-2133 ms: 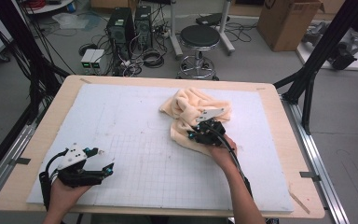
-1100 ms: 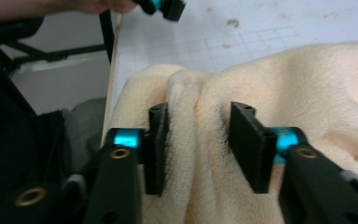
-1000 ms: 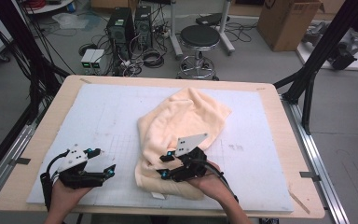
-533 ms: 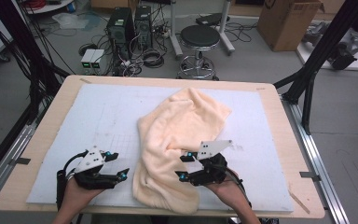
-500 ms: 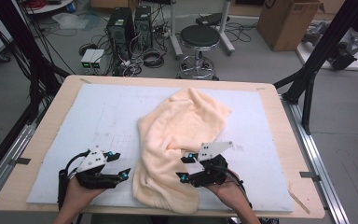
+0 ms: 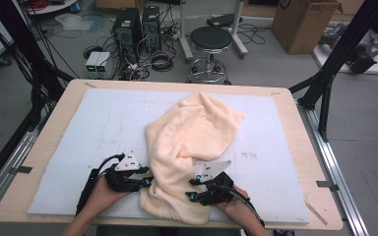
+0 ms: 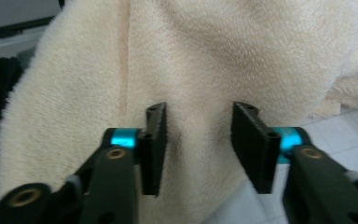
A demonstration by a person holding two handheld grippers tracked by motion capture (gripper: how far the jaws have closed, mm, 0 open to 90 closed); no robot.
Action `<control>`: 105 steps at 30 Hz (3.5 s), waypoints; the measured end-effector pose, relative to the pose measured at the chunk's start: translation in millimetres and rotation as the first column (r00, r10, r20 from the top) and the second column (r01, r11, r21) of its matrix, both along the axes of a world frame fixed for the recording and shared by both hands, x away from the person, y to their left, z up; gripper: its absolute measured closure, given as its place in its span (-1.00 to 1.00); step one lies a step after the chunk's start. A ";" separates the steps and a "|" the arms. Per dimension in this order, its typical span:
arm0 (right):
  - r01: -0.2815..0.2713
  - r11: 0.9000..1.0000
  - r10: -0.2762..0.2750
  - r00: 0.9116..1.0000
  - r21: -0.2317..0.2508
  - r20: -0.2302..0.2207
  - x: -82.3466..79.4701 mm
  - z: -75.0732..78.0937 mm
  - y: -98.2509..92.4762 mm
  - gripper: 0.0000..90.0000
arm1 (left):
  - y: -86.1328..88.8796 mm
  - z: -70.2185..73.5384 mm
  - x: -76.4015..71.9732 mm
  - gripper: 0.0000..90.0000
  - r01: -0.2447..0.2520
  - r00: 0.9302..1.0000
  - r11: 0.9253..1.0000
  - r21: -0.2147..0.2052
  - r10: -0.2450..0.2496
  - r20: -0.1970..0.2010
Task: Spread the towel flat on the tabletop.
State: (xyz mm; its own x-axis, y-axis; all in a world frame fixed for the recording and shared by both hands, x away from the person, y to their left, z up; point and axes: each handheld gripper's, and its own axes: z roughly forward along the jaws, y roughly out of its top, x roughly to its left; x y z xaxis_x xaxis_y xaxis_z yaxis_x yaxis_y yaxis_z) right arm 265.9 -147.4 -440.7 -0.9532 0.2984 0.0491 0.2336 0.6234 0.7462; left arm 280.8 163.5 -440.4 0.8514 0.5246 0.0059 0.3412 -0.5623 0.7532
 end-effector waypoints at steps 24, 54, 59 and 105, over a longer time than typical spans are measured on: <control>0.019 0.994 -0.024 0.998 0.110 0.050 -19.2 32.0 -54.3 0.85 | 33.5 35.2 -115.3 0.91 0.041 0.989 0.995 -0.089 -0.028 0.145; 0.072 0.991 -0.070 0.997 0.116 -0.017 25.2 15.4 -26.6 0.15 | 2.6 1.2 -27.7 0.62 0.052 0.999 0.999 0.018 -0.052 0.008; 0.072 0.990 -0.072 0.997 0.119 -0.006 22.9 17.0 -28.0 0.15 | 4.9 3.7 -35.2 0.87 0.051 0.998 0.998 0.027 -0.052 0.036; 0.066 0.997 -0.065 0.998 -0.047 0.027 19.5 15.0 -27.4 0.89 | 3.8 5.7 18.1 0.08 -0.083 0.996 0.997 -0.005 0.083 0.017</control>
